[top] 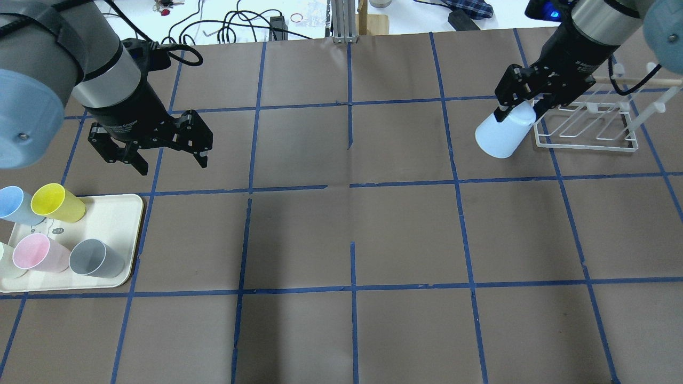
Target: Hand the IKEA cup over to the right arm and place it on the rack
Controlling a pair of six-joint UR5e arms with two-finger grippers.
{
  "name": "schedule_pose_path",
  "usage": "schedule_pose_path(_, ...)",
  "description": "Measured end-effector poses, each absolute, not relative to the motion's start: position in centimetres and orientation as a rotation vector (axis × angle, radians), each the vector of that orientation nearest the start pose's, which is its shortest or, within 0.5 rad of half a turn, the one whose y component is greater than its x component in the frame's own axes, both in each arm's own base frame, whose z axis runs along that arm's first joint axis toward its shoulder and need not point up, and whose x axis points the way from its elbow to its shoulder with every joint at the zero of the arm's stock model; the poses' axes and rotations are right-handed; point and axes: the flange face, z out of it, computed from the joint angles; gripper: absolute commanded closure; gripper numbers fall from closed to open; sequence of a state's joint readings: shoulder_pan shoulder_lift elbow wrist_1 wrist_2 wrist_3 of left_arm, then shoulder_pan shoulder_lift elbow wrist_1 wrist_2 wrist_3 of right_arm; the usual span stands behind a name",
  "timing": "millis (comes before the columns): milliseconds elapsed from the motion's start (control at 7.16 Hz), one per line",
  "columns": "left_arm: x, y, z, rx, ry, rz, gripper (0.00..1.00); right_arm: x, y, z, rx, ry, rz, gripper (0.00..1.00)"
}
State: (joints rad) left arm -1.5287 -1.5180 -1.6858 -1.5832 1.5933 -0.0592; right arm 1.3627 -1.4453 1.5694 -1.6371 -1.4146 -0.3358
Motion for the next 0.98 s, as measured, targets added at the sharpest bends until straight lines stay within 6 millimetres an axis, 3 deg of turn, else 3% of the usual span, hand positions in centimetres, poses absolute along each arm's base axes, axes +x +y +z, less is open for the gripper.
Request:
schedule_pose_path(279, -11.1, -46.5, 45.5, -0.142, 3.103, 0.114, 0.00, 0.0, -57.1, 43.6, -0.174, 3.171, -0.099, 0.54)
schedule_pose_path(699, -11.1, -46.5, 45.5, -0.138, 3.104, 0.114, 0.00, -6.0, -60.0, 42.4, -0.170, 3.257, -0.287, 0.54)
schedule_pose_path(978, -11.1, -46.5, 45.5, -0.135, 3.104, 0.112, 0.00, -7.4, -61.2, 40.7, -0.185, 3.244, -0.308, 0.54)
